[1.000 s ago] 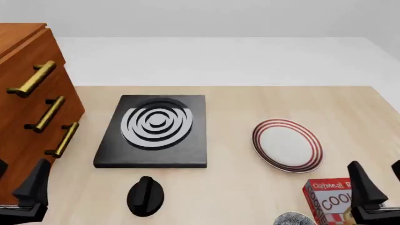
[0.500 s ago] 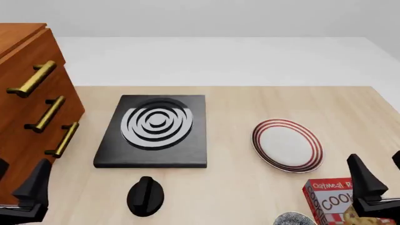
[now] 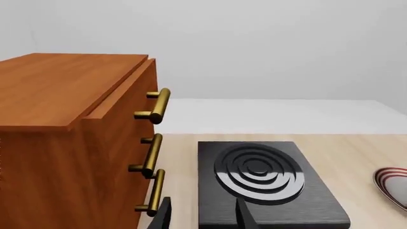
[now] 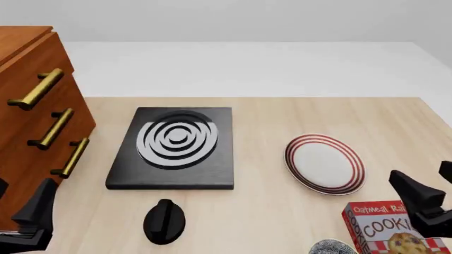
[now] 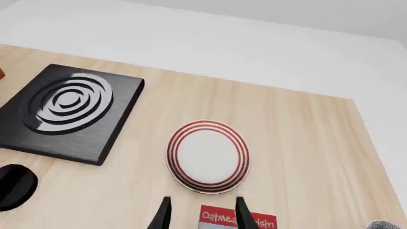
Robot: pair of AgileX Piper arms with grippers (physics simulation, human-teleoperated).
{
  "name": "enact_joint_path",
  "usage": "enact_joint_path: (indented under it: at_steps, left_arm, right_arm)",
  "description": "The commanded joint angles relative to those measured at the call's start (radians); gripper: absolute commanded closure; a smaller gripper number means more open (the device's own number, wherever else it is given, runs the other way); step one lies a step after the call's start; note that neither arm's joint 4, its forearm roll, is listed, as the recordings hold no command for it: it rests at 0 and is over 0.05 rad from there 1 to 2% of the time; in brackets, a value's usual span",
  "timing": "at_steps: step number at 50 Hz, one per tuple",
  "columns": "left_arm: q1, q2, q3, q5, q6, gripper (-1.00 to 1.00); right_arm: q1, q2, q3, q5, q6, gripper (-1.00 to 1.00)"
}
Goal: Pick the akita bowl on the ramekin and place it on the plate.
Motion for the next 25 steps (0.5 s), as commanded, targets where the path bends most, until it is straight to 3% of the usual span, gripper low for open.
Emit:
enact_joint_path:
  at_steps: [1,11,22,25]
  left_arm:
    - [-0.003,0.001,-0.004,0.002,0.005,-1.00]
    - [-0.005,0.000,-0.003,0.001,0.009,-1.00]
    - [-0.006,-0.007,-0.001,0.003,0.012,-1.00]
    - [-0.006,-0.016,-0.003,0.011,0.011,-1.00]
  right_arm:
    - [0.023,0.027,-0.056,0.223,-0.004,-1.00]
    - [0.027,0.001,0.013,0.334,-0.020,-1.00]
    - [0.072,-0.015,0.047,0.386,0.023,-1.00]
    - [0.107,0.002,0.060,0.377,0.056,-1.00]
